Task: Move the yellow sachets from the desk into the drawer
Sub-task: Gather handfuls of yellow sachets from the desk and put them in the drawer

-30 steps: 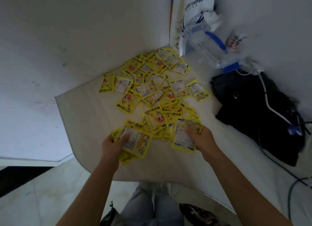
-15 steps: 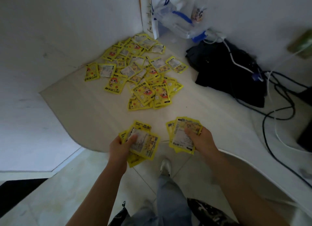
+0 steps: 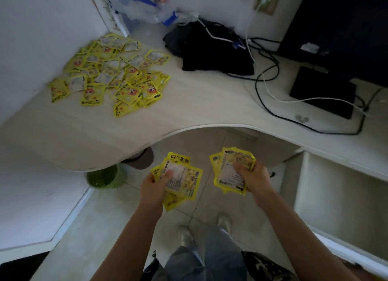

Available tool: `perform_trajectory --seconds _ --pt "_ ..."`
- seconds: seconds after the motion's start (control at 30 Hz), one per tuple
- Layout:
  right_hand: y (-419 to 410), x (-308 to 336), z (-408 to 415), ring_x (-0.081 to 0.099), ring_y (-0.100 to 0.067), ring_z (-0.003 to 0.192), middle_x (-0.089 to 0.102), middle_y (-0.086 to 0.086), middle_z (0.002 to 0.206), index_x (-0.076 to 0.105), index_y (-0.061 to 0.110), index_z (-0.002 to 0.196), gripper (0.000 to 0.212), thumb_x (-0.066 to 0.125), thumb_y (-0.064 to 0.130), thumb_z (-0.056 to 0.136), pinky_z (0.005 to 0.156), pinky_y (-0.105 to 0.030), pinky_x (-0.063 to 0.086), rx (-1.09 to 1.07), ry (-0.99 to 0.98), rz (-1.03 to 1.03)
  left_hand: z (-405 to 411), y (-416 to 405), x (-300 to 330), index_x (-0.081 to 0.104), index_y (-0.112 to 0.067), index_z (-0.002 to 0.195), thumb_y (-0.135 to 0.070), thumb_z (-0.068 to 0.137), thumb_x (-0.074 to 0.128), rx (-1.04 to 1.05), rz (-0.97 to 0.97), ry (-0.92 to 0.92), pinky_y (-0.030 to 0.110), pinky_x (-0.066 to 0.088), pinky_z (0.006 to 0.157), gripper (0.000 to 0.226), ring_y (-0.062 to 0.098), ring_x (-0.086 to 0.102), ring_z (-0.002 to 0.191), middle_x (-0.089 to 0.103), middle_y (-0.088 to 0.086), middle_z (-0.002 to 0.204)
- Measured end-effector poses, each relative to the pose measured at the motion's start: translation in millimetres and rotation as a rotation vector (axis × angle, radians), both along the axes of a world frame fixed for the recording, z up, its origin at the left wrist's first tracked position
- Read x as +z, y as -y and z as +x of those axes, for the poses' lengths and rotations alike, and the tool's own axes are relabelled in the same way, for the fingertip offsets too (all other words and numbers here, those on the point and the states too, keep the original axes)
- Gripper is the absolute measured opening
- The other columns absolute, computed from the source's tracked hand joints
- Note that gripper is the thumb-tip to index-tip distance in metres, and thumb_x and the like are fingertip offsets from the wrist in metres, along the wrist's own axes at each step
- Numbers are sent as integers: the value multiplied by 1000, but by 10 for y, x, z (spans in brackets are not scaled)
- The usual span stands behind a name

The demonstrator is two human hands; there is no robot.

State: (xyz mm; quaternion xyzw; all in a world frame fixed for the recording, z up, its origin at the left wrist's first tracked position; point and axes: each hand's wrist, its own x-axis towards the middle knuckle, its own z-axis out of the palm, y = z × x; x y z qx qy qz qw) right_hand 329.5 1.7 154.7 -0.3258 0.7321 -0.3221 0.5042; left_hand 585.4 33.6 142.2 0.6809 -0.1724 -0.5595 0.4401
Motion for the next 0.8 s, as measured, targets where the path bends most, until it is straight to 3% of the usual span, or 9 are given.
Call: perform_trajectory --seconds 0.13,0.2,0.3,0.4,0.5,0.6,0.7,0.8 --pt "-260 -38 -483 71 -23 82 72 -6 92 65 18 95 20 74 30 82 72 -48 61 -56 9 -37 -457 -77 -5 69 -9 102 -14 84 71 -97 14 4 56 57 77 19 34 72 87 74 15 96" --pt "-383 -28 -747 70 -21 79 72 -5 89 64 23 84 7 72 22 84 72 -42 61 -71 19 -56 -753 -111 4 69 -11 100 -14 83 72 -124 8 30 51 59 74 18 32 72 85 74 14 95" --pt "-565 -67 -1239 71 -26 85 73 -7 93 65 25 85 8 72 23 84 76 -49 60 -106 8 -32 -1289 -190 28 69 -11 97 -12 83 72 -155 -5 61 42 60 69 14 28 72 81 74 12 91" --pt "-745 -196 -1850 70 -29 87 72 -9 94 65 19 95 17 73 26 82 77 -54 58 -143 17 12 -1881 -305 -20 69 -10 98 -13 82 72 -203 42 55 49 59 73 17 31 72 83 74 14 91" --pt "-903 -270 -2421 71 -31 87 72 -11 92 67 18 93 15 75 25 81 78 -56 57 -197 68 69 -2485 -440 -145 71 -13 92 -15 80 75 -260 72 87 56 57 79 13 32 72 85 75 13 90" --pt "-1028 -376 -2945 70 -31 87 72 -11 93 67 19 90 12 75 23 81 78 -56 57 -195 53 80 -3070 -567 -236 71 -10 91 -11 79 75 -292 90 111 53 58 78 13 35 71 86 74 16 90" --pt "-1159 -476 -3376 70 -29 88 72 -11 96 65 14 98 24 76 24 80 78 -52 58 -198 20 106 -3543 -614 -285 68 -4 95 -7 80 74 -299 116 95 40 59 67 16 31 70 78 72 18 88" --pt "-1277 -580 -3685 69 -27 88 71 -11 98 63 8 110 38 76 27 79 78 -48 59 -222 7 152 -3906 -602 -336 68 -7 94 -9 81 74 -285 182 45 50 58 75 15 33 70 82 72 20 92"
